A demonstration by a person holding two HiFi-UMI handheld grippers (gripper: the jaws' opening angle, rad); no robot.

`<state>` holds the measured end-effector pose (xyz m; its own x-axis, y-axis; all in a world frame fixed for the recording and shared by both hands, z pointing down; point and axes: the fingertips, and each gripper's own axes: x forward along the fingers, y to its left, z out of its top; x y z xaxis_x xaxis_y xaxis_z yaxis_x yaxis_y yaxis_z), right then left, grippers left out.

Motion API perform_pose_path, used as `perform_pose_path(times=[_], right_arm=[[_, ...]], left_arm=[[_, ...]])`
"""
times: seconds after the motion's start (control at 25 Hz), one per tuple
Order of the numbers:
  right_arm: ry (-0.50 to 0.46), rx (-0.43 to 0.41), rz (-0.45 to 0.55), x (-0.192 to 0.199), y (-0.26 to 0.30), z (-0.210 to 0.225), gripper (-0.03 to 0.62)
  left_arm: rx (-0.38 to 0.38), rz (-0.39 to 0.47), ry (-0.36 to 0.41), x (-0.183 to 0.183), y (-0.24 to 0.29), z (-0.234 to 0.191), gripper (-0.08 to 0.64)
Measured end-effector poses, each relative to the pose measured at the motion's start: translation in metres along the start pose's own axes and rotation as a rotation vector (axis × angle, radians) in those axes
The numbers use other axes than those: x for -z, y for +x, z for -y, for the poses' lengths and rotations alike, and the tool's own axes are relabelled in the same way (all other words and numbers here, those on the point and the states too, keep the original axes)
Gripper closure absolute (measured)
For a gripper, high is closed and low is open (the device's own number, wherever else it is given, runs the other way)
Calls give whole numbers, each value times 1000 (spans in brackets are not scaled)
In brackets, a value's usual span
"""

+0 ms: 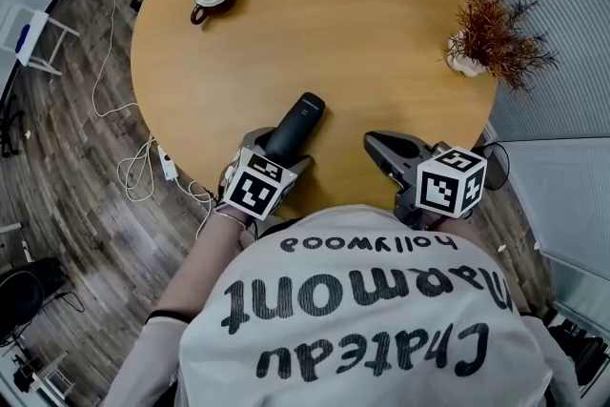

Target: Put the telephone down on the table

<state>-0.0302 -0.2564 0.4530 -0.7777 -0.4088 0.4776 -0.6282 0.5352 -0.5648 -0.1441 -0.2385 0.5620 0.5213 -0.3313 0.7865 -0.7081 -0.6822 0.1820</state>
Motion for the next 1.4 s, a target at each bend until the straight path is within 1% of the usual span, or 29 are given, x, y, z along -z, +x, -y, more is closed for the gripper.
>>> perform_pose_path(times=[0.08, 0.28, 0.44, 0.6, 0.76, 0.92, 1.04, 1.12, 1.2, 1.32, 1.4], right_arm=[[-1, 1, -2, 2, -2, 0, 577], [-1, -9, -20, 6, -6, 0, 577], [-10, -12, -24, 14, -9, -1, 577], [-31, -3, -49, 21, -10, 1, 577], [-110, 23, -84, 27, -13, 1, 577], [-217, 15, -186, 47, -11, -4, 577], [-233, 4, -210, 50, -9, -1, 577], [-215, 2, -210, 51, -9, 1, 577], [-203, -1, -217, 53, -9, 2, 577], [-221, 17, -210, 54, -14, 4, 577], [-232, 31, -190, 55, -19, 5, 577]], left_arm=[[0, -1, 4, -1, 0, 1, 218], [-61, -32, 56, -1, 3, 5, 215], [-64, -31, 51, 4, 3, 5, 210], [-82, -27, 65, 5, 4, 3, 200], [-88, -27, 46, 5, 4, -1, 187], [-96, -17, 24, 6, 3, -2, 170], [-98, -10, 28, 4, 5, -3, 170], [-108, 9, 37, 2, 4, -3, 170], [-135, 57, 58, -4, 0, -4, 167], [-189, 132, 84, -8, -6, -8, 175], [-211, 157, 82, -7, -9, -10, 178]])
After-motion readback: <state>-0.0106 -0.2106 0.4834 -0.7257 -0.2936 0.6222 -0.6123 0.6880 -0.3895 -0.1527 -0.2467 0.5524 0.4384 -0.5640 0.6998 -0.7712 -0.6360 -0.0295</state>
